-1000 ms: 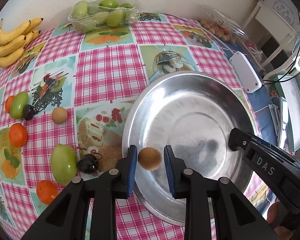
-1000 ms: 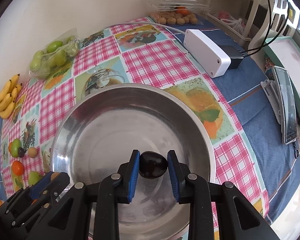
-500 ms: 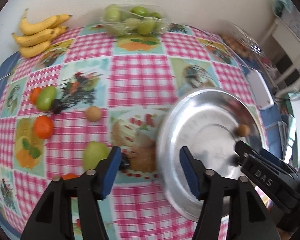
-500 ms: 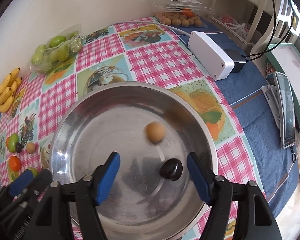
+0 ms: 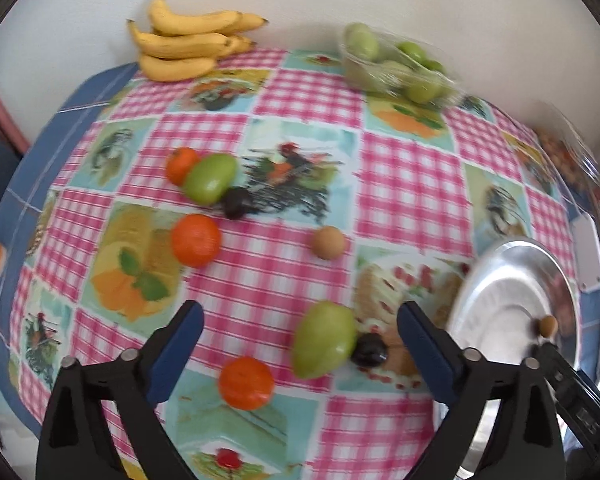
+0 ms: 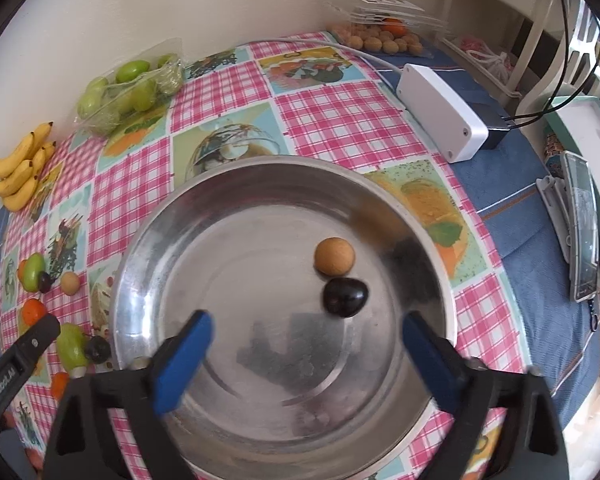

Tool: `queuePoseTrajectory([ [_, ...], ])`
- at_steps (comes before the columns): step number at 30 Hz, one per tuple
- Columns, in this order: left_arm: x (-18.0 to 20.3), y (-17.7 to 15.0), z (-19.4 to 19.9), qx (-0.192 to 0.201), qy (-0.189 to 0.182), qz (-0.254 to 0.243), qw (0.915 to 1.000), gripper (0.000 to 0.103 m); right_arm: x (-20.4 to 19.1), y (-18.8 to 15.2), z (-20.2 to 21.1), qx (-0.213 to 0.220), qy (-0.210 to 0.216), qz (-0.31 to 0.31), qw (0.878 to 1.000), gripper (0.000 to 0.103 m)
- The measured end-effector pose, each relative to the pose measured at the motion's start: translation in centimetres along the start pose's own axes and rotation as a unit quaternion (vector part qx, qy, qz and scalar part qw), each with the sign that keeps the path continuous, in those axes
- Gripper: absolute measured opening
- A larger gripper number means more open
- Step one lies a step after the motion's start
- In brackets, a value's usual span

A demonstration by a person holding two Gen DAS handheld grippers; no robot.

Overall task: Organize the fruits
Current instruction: 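Move both open tools back toward the remaining fruits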

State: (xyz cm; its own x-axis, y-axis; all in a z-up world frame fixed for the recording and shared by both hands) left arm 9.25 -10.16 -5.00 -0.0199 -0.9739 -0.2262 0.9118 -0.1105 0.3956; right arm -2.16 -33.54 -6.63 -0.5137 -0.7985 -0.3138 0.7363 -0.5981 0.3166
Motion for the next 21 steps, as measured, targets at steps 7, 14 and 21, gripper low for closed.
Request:
queuePoseTrajectory([
  [7,-2.1,0.6,-0.5,0.015,0.017,0.020,0.9995,0.098,-2.6,-0.2,0.4,0.005,0.049,0.024,0.998,0.103],
  [14,-3.4,0.4,-0.4,0.017,0.026,0.023,0.9993,0.098,-4.6,-0.7,0.5,0.006,0.077,0.037,0.996,0.103],
  [21,-5.0,-0.1,-0.1,0.017,0.026,0.032,0.9990,0.098,-6.4,-1.2,0.8,0.016,0.114,0.038,0.993,0.103],
])
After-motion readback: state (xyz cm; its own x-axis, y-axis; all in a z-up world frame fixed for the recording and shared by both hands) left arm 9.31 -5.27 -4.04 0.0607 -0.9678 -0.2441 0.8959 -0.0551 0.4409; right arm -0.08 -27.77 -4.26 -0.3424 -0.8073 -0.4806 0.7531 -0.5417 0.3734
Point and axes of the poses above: each gripper's, at about its wrist camera, not at the fingertips, and z roughly against the way its jaws point, x to its right, y to its top, the point moved 6 cm from there along -z, roughly the way its jaws point, and after that the axes turned 15 degrees about y, right-handed, at the moved point
